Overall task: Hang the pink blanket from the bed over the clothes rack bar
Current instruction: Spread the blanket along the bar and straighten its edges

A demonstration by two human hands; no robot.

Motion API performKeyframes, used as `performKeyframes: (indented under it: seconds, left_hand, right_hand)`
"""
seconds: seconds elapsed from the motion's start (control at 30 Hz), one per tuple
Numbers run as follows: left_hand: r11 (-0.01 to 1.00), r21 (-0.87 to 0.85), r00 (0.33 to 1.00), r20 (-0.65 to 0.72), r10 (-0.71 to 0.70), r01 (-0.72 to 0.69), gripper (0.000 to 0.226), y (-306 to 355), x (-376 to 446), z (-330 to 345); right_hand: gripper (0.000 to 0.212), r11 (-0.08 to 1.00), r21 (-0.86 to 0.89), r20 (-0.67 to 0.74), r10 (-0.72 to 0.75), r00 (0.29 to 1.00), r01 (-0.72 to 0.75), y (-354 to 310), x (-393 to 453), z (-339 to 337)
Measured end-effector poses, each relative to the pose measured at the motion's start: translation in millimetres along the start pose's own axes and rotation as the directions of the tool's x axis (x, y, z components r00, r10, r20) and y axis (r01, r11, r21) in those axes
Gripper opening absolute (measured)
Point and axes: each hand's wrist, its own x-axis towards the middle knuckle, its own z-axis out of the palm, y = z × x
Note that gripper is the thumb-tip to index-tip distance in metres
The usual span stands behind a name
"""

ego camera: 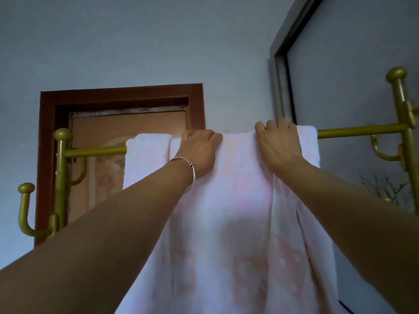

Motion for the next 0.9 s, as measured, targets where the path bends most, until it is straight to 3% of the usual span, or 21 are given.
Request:
performKeyframes:
  seconds: [0.17, 0.3, 0.4, 0.5, 0.6, 0.67, 0.8, 0.9]
  left_hand:
    - [0.998, -0.030, 0.996, 0.059, 0.060, -0.058, 0.059, 20.3, 16.2, 11.5]
    - [0.999, -0.036, 0.999, 0.007, 0.040, -0.039, 0.060, 19.8, 23.7, 18.0]
    - [0.998, -0.059, 0.999, -0.007, 0.033, -0.033, 0.062, 18.7, 24.5, 22.4]
    - [0.985, -0.171, 1.000, -0.025, 0.000, -0.004, 0.052, 17.1, 28.3, 21.0]
    - [0.960, -0.263, 0.989, -0.087, -0.118, 0.092, 0.047, 7.2, 24.0, 12.9]
    - [0.952, -0.220, 0.954, -0.161, -0.253, 0.215, 0.048, -7.0, 12.1, 8.8]
    - [0.857, -0.131, 0.823, -0.236, -0.516, 0.499, 0.042, -44.0, -24.7, 2.4]
    - [0.736, -0.248, 0.718, -0.176, -0.674, 0.630, 0.052, -71.5, -52.1, -6.2]
  right_hand:
    - [0.025, 0.988, -0.073, 0.072, -0.128, 0.989, 0.134, -0.1, 4.2, 1.3]
    - [0.026, 0.987, -0.156, 0.098, 0.054, 0.994, -0.039, 37.2, 10.5, 4.0]
    - [0.027, 0.979, -0.187, 0.099, 0.107, 0.989, -0.087, 53.9, 14.5, 1.7]
    - [0.028, 0.992, -0.110, 0.028, -0.061, 0.998, 0.064, 31.0, 18.0, 0.5]
    - [0.026, 0.972, 0.023, -0.042, -0.234, 0.971, 0.235, -8.9, 15.6, 0.9]
    - [0.023, 0.949, 0.117, -0.085, -0.285, 0.955, 0.293, -33.1, 14.9, -1.5]
    - [0.025, 0.872, 0.280, -0.166, -0.369, 0.915, 0.402, -74.3, 12.4, -5.4]
    - [0.029, 0.808, 0.356, -0.196, -0.426, 0.883, 0.469, -107.0, 7.0, -10.8]
